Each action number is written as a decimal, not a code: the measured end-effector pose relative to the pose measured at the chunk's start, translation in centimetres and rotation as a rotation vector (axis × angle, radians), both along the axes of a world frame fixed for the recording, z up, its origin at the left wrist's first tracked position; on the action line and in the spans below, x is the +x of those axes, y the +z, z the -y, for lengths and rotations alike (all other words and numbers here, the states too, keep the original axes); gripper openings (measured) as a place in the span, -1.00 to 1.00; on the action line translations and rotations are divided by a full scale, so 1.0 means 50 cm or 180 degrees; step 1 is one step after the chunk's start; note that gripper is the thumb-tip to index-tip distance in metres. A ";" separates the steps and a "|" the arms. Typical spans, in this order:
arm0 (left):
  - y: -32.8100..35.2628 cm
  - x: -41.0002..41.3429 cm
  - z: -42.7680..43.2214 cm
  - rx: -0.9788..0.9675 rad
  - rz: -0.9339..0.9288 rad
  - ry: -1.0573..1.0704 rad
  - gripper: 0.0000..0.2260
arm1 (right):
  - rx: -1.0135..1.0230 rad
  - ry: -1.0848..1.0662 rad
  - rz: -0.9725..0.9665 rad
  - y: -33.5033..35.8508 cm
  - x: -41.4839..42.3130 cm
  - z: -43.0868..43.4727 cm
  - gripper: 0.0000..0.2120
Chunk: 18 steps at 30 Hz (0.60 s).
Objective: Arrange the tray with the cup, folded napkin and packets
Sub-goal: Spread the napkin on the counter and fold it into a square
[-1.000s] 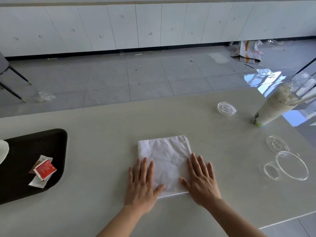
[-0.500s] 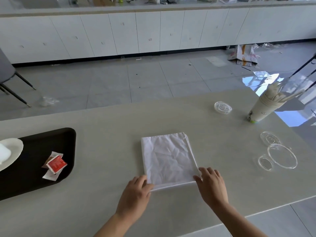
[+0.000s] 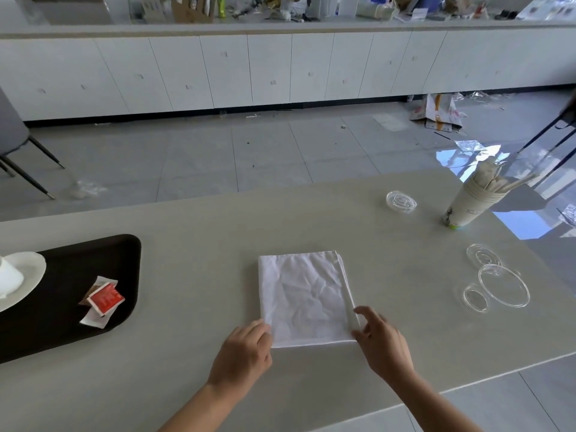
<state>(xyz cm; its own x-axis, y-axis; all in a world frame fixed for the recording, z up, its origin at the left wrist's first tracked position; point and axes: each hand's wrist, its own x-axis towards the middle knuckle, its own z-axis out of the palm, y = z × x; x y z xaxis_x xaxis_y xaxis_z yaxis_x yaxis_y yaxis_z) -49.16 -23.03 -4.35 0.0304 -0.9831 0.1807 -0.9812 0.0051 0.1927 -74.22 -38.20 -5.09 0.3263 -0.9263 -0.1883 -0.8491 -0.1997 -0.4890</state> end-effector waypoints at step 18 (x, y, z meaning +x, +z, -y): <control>0.044 0.027 -0.080 0.0056 -0.2679 0.1078 -0.69 | 0.0313 0.0850 0.0810 0.056 -0.025 -0.026 -0.91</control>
